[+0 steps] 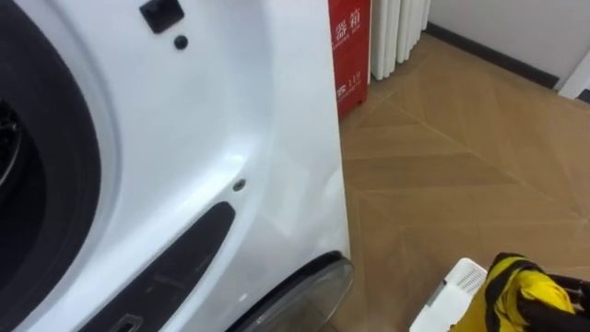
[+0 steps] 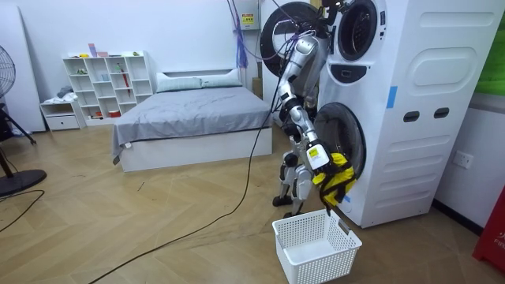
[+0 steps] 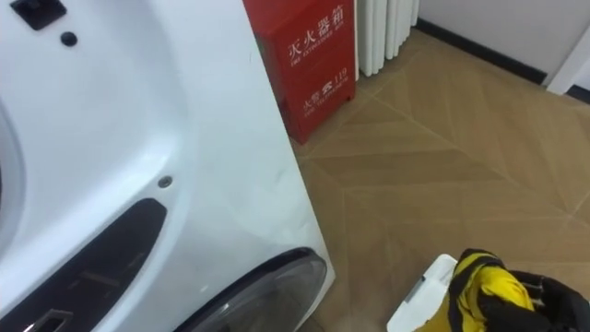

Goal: Pick clothes from washing machine

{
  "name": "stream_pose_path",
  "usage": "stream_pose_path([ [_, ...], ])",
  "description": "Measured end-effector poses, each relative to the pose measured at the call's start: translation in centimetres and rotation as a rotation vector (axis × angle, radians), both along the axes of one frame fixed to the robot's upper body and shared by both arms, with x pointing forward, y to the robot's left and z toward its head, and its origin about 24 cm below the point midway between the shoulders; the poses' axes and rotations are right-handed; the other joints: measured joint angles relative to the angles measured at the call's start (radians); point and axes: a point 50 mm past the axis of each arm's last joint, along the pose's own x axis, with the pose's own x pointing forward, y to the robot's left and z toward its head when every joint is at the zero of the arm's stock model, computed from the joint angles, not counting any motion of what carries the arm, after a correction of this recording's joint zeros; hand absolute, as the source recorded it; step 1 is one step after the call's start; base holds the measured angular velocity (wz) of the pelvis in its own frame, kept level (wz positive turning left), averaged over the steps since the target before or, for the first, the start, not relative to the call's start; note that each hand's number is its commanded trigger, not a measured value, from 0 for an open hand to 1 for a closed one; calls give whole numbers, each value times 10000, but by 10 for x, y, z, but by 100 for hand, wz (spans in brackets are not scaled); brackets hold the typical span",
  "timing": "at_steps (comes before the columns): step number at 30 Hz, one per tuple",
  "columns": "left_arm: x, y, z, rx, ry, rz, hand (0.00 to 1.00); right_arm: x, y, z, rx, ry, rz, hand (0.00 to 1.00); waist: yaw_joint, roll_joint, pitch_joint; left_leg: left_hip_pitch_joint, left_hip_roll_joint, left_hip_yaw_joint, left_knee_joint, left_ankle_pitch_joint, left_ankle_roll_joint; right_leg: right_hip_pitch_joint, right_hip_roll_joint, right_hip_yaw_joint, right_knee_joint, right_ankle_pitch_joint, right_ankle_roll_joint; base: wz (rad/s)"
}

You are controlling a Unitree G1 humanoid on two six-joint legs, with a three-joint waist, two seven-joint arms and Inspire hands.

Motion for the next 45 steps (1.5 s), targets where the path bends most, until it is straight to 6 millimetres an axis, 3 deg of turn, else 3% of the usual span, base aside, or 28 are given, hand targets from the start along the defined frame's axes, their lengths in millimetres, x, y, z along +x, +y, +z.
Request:
stream_pose_path([
  [9,0,-3,-1,-384,110,-130,0,1,0,0,-320,141,168,0,-7,187,-2,-12,-80,26,-28,0,0,-131,-34,40,233,-125,2,0],
  [29,-1,-2,-1,-530,108,-46,0,0,0,1,-734,284,389,0,-7,142,17,-56,-192,46,-34,-1,-2,-342,-25,134,604,-352,3,0],
  [34,-3,5,1,-394,-4,188,0,-9,0,-4,-254,298,240,0,-25,-199,38,41,-125,16,101,1,-9,-157,-41,123,548,-351,-16,2],
  [39,-5,10,3,-217,-42,177,0,-36,-4,-30,1248,1024,-446,0,-8,-531,17,792,88,-445,65,-23,-74,1019,-118,-468,-106,-279,-134,25],
  [42,-1,9,4,-263,-315,137,0,-61,-8,-52,2406,1764,-1330,0,44,-731,8,1219,141,-900,-97,-22,-84,1747,-209,-981,-551,-226,-151,42],
  [43,-2,9,4,-278,-380,237,0,-72,-8,-62,2861,2163,-1724,0,119,-725,-67,1415,156,-1080,-136,-24,-86,2055,-224,-1168,-706,-221,-157,39],
  [44,-3,10,4,-267,-414,340,0,-89,-8,-72,3348,2658,-2226,0,274,-895,-17,1647,182,-1251,-187,-25,-89,2425,-283,-1349,-892,-213,-170,57],
  [45,-2,10,5,-142,-458,293,0,-108,-3,-85,3913,3200,-2767,0,328,-1007,-56,1855,203,-1482,-204,-20,-102,2802,-328,-1555,-1080,-221,-182,53],
])
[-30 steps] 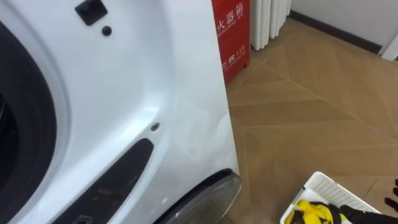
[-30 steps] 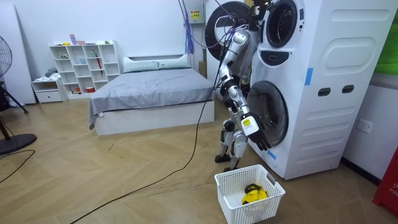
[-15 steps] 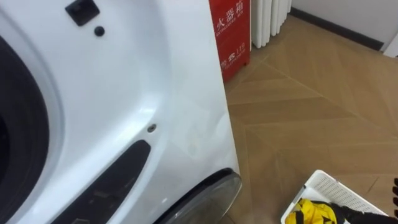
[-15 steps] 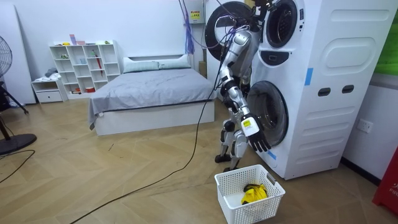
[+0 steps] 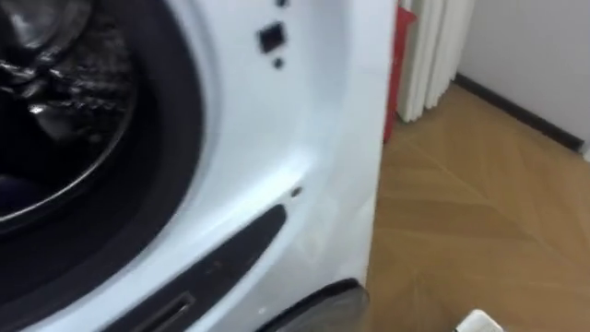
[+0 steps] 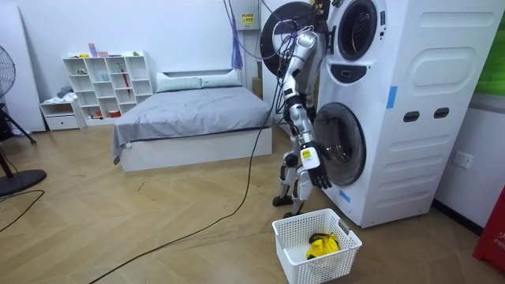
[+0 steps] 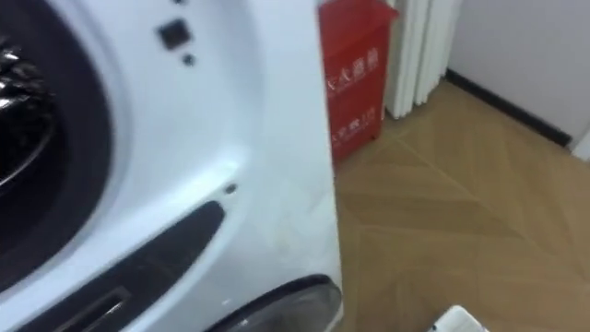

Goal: Pick clothes from washing machine

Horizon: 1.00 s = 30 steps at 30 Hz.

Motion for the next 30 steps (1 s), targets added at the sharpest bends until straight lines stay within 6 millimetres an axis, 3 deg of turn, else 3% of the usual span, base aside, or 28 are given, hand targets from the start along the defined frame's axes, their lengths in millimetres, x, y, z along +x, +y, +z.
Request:
stream_pose_path([
  [4,2,-7,-1,-79,-260,203,0,-41,28,-29,1506,1273,-920,0,269,-353,-120,424,33,-594,-24,14,-23,1003,-144,-740,-661,9,-29,57],
  [6,4,-13,-2,-227,-399,123,0,-49,46,-39,2105,1753,-634,0,482,-542,-204,583,32,-836,-36,14,-22,1336,-193,-1054,-990,24,-14,57],
  [7,3,-14,-2,-225,-461,125,0,-47,60,-45,2431,1991,-334,0,491,-676,-129,693,35,-1126,-39,14,-22,1662,-212,-1266,-1221,71,-19,46],
  [9,1,-16,-3,-218,-429,160,0,-51,79,-52,2883,2431,120,0,536,-852,-126,807,39,-1400,-40,14,-23,2090,-233,-1528,-1550,117,-18,52],
  [12,7,-22,-3,-331,-761,133,0,-42,95,-57,3118,2853,1363,0,1054,-968,-149,899,0,-1809,-40,11,-26,2502,-274,-1870,-1952,191,9,41],
  [13,7,-24,-4,-370,-791,134,0,-36,97,-57,2913,2995,2041,0,1327,-1080,-77,948,-19,-1889,-38,11,-26,2652,-309,-2073,-2021,195,15,34],
  [14,9,-24,-4,-378,-848,201,0,-27,98,-57,2613,3133,2822,0,1552,-1146,-58,934,-28,-2077,-31,11,-26,2717,-324,-2241,-2055,194,16,35],
  [16,8,-24,-4,-404,-903,437,0,-10,100,-56,2252,3084,3672,0,1744,-1194,-17,910,-37,-2279,-35,10,-28,2796,-335,-2517,-2103,194,16,42],
  [18,10,-24,-3,-348,-965,469,0,7,105,-54,2031,2896,4432,0,2037,-1291,-45,926,-54,-2493,-33,7,-33,2911,-340,-2663,-2213,196,18,34],
  [21,6,-23,-4,-270,-972,619,0,31,114,-51,1763,2796,5446,0,2207,-1257,-3,1015,-107,-2909,35,7,-34,3204,-388,-3126,-2271,194,18,48],
  [24,-1,-20,-4,-184,-987,1022,0,24,118,-54,1794,3061,5839,0,2582,-1355,24,1014,-138,-2971,48,7,-34,3350,-376,-3130,-2389,185,31,16],
  [30,-21,-17,-5,13,-567,1365,0,22,123,-55,1910,3091,5943,0,2671,-1426,36,1029,-172,-3085,45,5,-33,3385,-367,-3107,-2380,174,52,3],
])
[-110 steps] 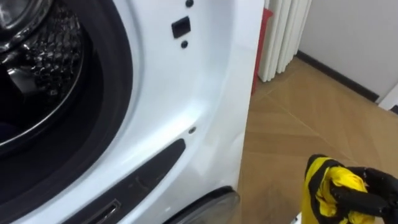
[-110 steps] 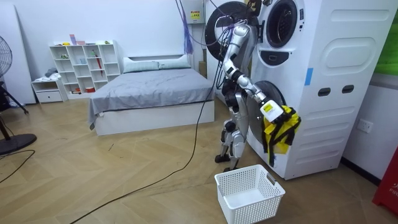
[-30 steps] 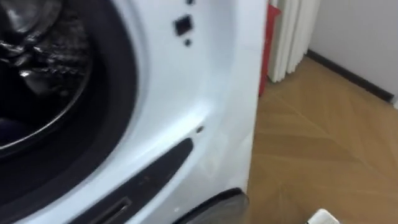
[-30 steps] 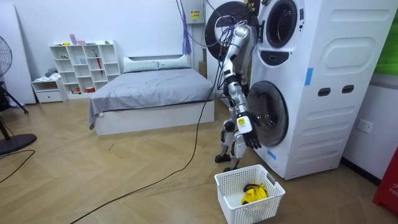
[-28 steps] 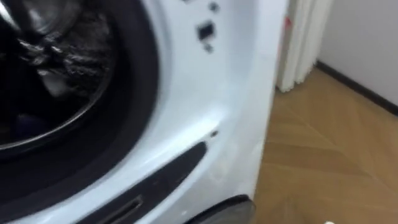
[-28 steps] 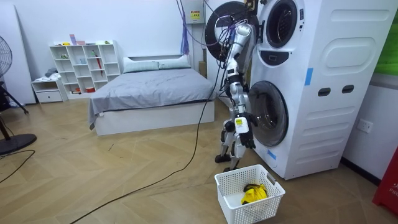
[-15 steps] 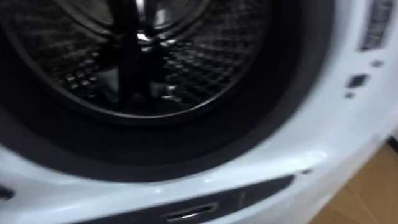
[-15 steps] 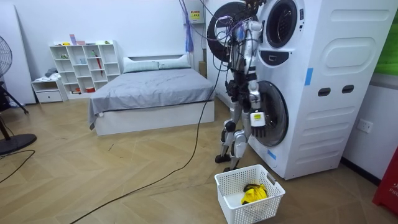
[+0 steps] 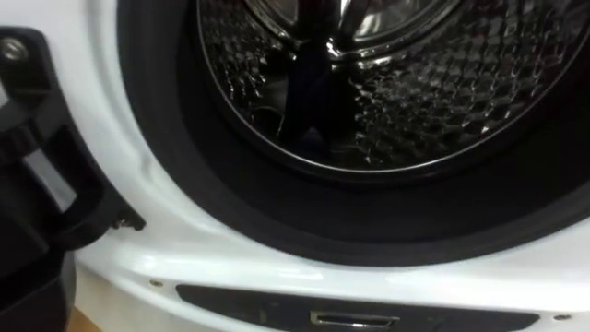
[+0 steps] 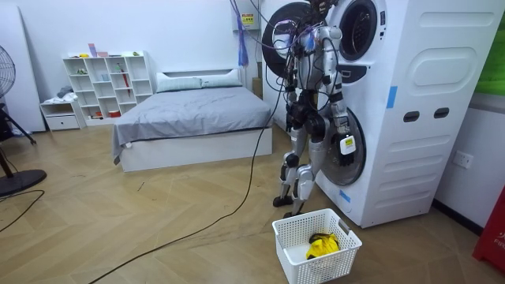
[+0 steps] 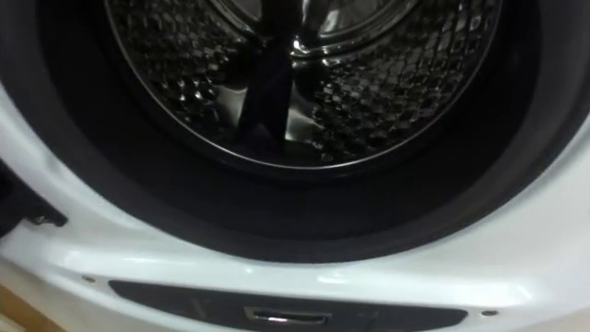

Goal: Pick clothes from washing machine

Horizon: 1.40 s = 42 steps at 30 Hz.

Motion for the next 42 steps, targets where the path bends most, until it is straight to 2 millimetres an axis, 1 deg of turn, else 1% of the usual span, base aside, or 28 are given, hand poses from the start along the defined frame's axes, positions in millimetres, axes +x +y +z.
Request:
stream_pose_path([
  [3,-7,2,0,209,275,-201,0,-6,-1,-1,-136,120,21,0,7,0,0,46,2,-17,-12,-2,-2,37,8,16,-1,1,0,1],
  [5,-10,4,0,365,438,-310,0,-19,-2,-3,-181,382,-50,0,-10,29,-3,132,8,-62,-9,-13,-18,137,25,28,0,1,0,2],
  [6,-10,4,0,397,533,-387,0,-25,-3,-4,-173,510,-113,0,-36,50,-26,149,9,-74,-2,-16,-22,168,28,34,1,0,0,0],
  [7,-11,4,0,393,567,-377,0,-26,-3,-4,-139,517,-211,0,-55,62,-30,153,9,-74,0,-16,-22,178,28,34,2,0,0,0],
  [13,-3,0,-1,284,374,-405,0,-30,-3,-4,29,371,-367,0,-88,183,-100,395,23,77,-85,-16,-22,342,38,184,10,1,0,-6],
  [15,-2,-1,-1,252,361,-408,0,-31,-3,-4,125,362,-339,0,-85,194,-85,509,33,159,-92,-16,-22,402,51,297,10,1,0,-13],
  [16,-2,-2,-1,228,356,-408,0,-32,-3,-4,147,357,-341,0,-93,196,-93,541,34,177,-98,-17,-21,430,51,312,10,1,0,-7],
  [20,-1,-2,-1,202,330,-406,0,-35,-2,-5,271,389,-454,0,-270,199,-87,597,32,212,-117,-18,-18,442,56,374,9,2,1,-4],
  [23,-3,-2,-1,200,403,-392,0,-33,-3,-4,306,324,-541,0,-303,226,-91,655,44,292,-166,-19,-17,447,73,474,9,2,1,-8],
  [25,-5,-1,-1,210,447,-348,0,-36,-3,-5,329,378,-618,0,-293,237,-94,688,58,371,-173,-19,-17,453,80,533,9,2,1,-7],
  [30,-5,-1,-1,246,475,-408,0,-36,-5,-4,355,341,-768,0,-288,301,-93,700,77,429,-165,-43,-23,450,97,559,8,2,1,-3],
  [32,-10,0,-1,284,595,-418,0,-35,-5,-4,407,323,-583,0,-290,299,-93,695,116,454,-116,-74,-55,451,133,573,15,5,-4,-6],
  [34,-14,1,-1,371,751,-661,0,-36,-4,-4,437,366,-513,0,-296,297,-91,651,186,483,103,-195,-100,476,201,622,36,8,-18,-6],
  [36,-16,1,-1,433,867,-879,0,-32,-4,-3,382,240,-288,0,-263,300,-87,444,298,508,611,-434,-179,426,325,699,163,-56,-123,-6],
  [37,-15,2,-1,461,857,-950,0,-28,-3,-2,334,115,-10,0,-267,280,-88,175,367,500,1118,-545,-268,338,381,684,245,-83,-190,0],
  [38,-15,2,-1,450,911,-1069,0,-26,-4,-2,260,66,207,0,-268,251,-102,-162,370,432,1751,-599,-362,256,414,655,180,-49,-268,0],
  [39,-11,2,-1,426,859,-1125,0,-26,-5,-2,203,92,271,0,-275,242,-108,-377,359,422,2094,-617,-395,210,430,630,165,-29,-304,5],
  [40,-6,1,-1,342,749,-1171,0,-23,-6,-1,97,42,372,0,-243,244,-123,-877,382,267,2804,-612,-407,66,477,561,168,14,-386,5],
  [41,1,1,0,295,511,-1205,0,-22,-7,0,8,-2,436,0,-279,263,-156,-1298,436,21,3371,-629,-678,-116,494,431,147,81,-502,-7],
  [42,8,-2,1,223,233,-1206,0,-19,-11,1,-202,-63,597,0,-276,367,-95,-1594,765,48,4342,-831,-895,-252,531,122,264,108,-625,-23],
])
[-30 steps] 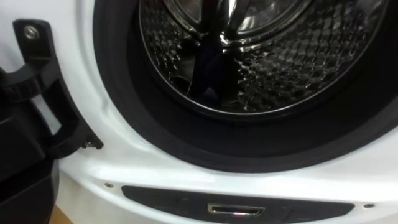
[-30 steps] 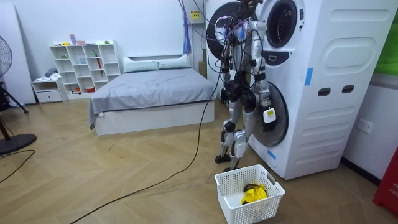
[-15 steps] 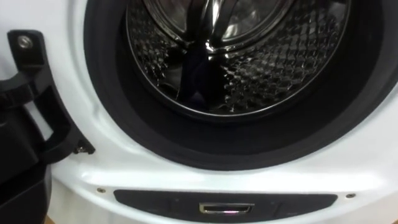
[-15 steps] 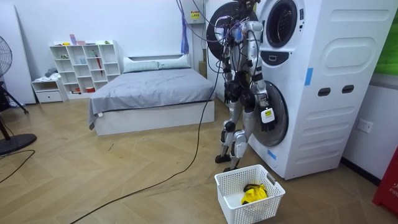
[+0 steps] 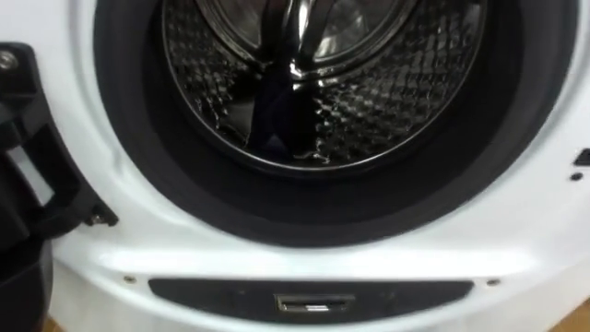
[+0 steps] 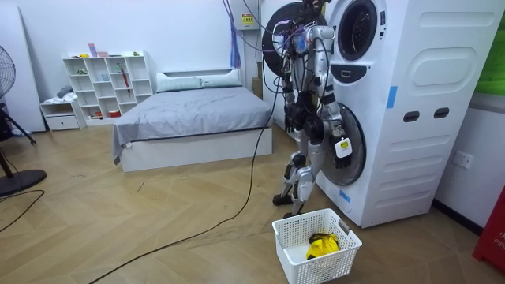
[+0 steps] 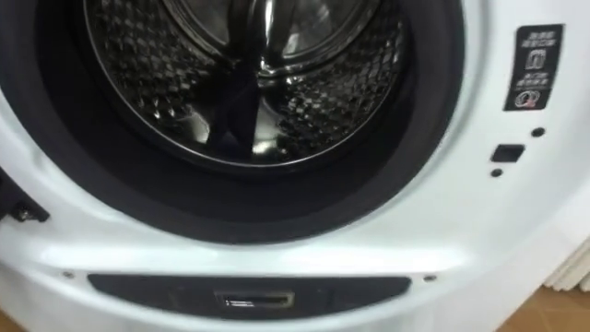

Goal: Pick clothes from washing machine

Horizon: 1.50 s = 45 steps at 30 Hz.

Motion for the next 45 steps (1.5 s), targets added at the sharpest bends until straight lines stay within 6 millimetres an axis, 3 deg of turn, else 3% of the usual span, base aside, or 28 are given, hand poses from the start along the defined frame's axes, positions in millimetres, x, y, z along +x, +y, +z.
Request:
stream_pose_path([
  [1,1,-1,0,-71,-40,22,0,2,-2,1,-109,-24,91,0,4,48,64,-76,226,142,741,-77,-69,-33,78,-226,144,-18,-65,-57],
  [2,1,-3,-1,-226,-30,82,0,3,-5,2,-313,-64,164,0,-22,296,-8,-14,638,302,2108,-102,-198,-99,259,-574,393,-97,-200,-64],
  [3,7,-3,0,-329,-194,77,0,7,-7,3,-469,-201,135,0,-209,453,-8,280,859,237,2811,-88,-231,-152,370,-841,532,-132,-259,-43],
  [4,13,-2,1,-370,-342,79,0,8,-7,3,-523,-242,74,0,-374,456,5,446,858,97,2923,-63,-274,-175,369,-1012,625,-127,-270,11],
  [5,27,-1,3,-422,-734,6,0,5,-8,3,-513,-242,-197,0,-662,422,21,864,856,-80,2647,46,-474,-300,320,-1299,776,-119,-282,35],
  [6,34,-2,4,-441,-952,-72,0,5,-9,3,-480,-261,-369,0,-739,425,23,1106,886,-131,2297,49,-490,-362,311,-1360,896,-113,-288,35],
  [7,50,-3,7,-498,-1438,-265,0,7,-9,4,-392,-415,-705,0,-847,448,45,1636,1062,-87,1229,-250,-713,-651,314,-1486,1177,-92,-315,17],
  [8,61,-5,9,-596,-1688,-268,0,8,-9,4,-377,-535,-946,0,-856,457,40,2114,1166,163,-46,-855,-861,-1019,273,-1632,1488,-5,-352,14],
  [10,74,-9,13,-612,-2036,-808,0,12,-9,5,-401,-689,-1200,0,-803,474,77,2550,1173,609,-1631,-1356,-644,-1594,124,-1709,1901,121,-312,20],
  [11,81,-12,14,-627,-2151,-1125,0,14,-10,5,-357,-776,-1461,0,-715,453,128,2542,1114,715,-2278,-1500,-403,-1971,45,-1707,2069,373,-266,24],
  [12,84,-12,15,-640,-2197,-1247,0,14,-9,5,-328,-784,-1567,0,-669,396,123,2406,1016,714,-2343,-1455,-142,-2135,-29,-1659,2062,544,-242,0],
  [13,80,-12,13,-668,-2043,-1350,0,11,-8,4,-290,-703,-1631,0,-522,271,92,2159,803,760,-2343,-1236,223,-2298,-129,-1406,1828,990,-89,-8],
  [14,70,-12,10,-696,-1784,-1342,0,11,-8,4,-290,-638,-1607,0,-488,197,45,1962,625,822,-2347,-1101,425,-2252,-187,-1143,1332,1413,139,-15],
  [15,65,-12,9,-708,-1661,-1307,0,12,-7,4,-285,-661,-1533,0,-435,191,34,1883,548,874,-2331,-1028,517,-2209,-215,-1028,1066,1640,210,-16],
  [16,55,-12,6,-743,-1348,-1225,0,11,-7,4,-269,-659,-1529,0,-385,181,36,1791,373,1022,-2331,-846,683,-2149,-306,-797,652,2128,371,-11],
  [17,44,-10,3,-785,-1010,-1033,0,9,-7,4,-207,-644,-1741,0,-447,187,43,1696,200,1069,-2355,-653,850,-2088,-481,-619,379,2481,640,5],
  [19,32,-7,1,-708,-647,-925,0,6,-9,4,-54,-667,-2284,0,-594,216,53,1574,94,1400,-2366,-426,1006,-2127,-915,-632,1263,1989,1057,32],
  [20,26,-6,0,-671,-502,-884,0,2,-12,4,-27,-672,-2707,0,-598,282,10,1598,72,1489,-2546,-220,1053,-2086,-1220,-637,2399,1375,1143,22],
  [21,21,-5,-1,-556,-448,-820,0,0,-16,4,-101,-625,-2695,0,-524,258,16,1690,38,1510,-2871,20,1062,-1851,-1425,-573,3287,889,1229,11],
  [23,16,2,0,-295,-401,-703,0,-1,-13,3,-94,-510,-2390,0,-464,139,7,1780,-154,1475,-3272,362,1064,-1177,-1597,-131,3813,353,1417,0],
  [24,17,5,1,-164,-478,-498,0,-3,-10,2,-84,-385,-2013,0,-367,-17,17,1735,-290,1522,-3413,526,1049,-635,-1707,5,3593,86,1425,-6],
  [25,17,6,2,-104,-528,-359,0,-3,-8,2,-58,-345,-1842,0,-313,-40,2,1667,-327,1531,-3425,566,1016,-362,-1703,18,3290,-34,1429,-21],
  [26,18,9,3,-63,-641,-75,0,-2,-4,1,-11,-246,-1457,0,-206,-154,-39,1542,-378,1580,-3424,634,934,100,-1614,36,2274,-150,1455,-22],
  [29,19,9,3,-148,-984,467,0,-5,-1,-1,-96,1,-832,0,135,-327,-54,1362,-389,1878,-3384,777,814,654,-1464,-12,467,-157,1445,-35],
  [31,21,6,3,-302,-1238,744,0,-4,-2,0,-161,13,-716,0,201,-338,-60,1214,-301,1928,-3355,856,697,620,-1387,-185,202,-105,1317,-15],
  [38,19,5,3,-482,-1450,1190,0,12,-3,2,-347,-257,-281,0,263,-408,-25,968,-85,1772,-3393,1068,381,455,-1130,-498,79,-211,970,5],
  [41,18,5,3,-459,-1418,1191,0,17,-2,3,-426,-344,-16,0,248,-482,-42,908,-138,1516,-3400,1127,294,511,-1082,-699,58,-251,906,22],
  [45,18,4,2,-483,-1414,1205,0,22,-2,4,-474,-486,132,0,269,-575,-5,912,-116,1412,-3403,1142,258,592,-1033,-787,50,-270,878,15],
])
